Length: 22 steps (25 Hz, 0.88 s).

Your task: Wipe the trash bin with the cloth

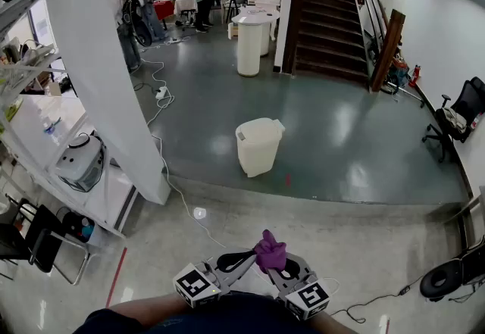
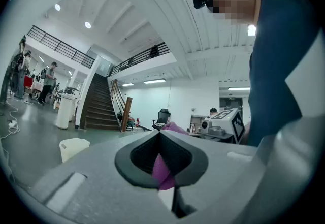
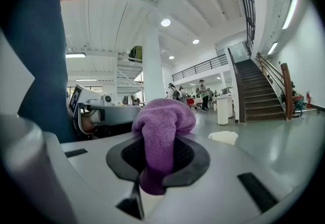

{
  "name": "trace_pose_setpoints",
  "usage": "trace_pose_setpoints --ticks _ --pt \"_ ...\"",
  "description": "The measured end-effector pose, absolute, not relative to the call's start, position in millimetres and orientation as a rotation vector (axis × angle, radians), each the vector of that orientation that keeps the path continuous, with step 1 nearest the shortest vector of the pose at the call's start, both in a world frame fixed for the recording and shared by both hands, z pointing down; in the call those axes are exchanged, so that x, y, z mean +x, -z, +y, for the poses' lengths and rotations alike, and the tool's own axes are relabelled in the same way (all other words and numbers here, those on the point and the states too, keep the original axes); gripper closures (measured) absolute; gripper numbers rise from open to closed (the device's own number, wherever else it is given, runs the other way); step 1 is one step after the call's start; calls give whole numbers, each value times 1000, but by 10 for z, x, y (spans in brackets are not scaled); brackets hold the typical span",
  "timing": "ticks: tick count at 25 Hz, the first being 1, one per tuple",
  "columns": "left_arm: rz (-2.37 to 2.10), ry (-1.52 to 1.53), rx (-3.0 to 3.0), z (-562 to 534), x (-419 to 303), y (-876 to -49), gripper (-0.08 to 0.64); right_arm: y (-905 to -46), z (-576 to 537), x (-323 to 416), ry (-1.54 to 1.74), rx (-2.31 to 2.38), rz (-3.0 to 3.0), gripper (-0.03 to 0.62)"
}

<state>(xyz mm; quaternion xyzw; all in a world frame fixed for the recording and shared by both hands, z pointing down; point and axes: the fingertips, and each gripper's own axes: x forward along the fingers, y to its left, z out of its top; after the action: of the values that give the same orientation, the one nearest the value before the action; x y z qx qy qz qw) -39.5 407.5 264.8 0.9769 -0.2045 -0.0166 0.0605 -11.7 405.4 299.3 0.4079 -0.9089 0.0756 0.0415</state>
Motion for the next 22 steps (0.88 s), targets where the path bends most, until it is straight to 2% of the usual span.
trace_pose_setpoints --ticks 15,22 --pt "-617 44 2974 4064 -487 -2668 572 -3058 4000 -193 -250 1261 -2775 515" --pt "-664 81 2953 3955 -780 -2654 572 -3073 3890 -430 -252 1244 -2769 515"
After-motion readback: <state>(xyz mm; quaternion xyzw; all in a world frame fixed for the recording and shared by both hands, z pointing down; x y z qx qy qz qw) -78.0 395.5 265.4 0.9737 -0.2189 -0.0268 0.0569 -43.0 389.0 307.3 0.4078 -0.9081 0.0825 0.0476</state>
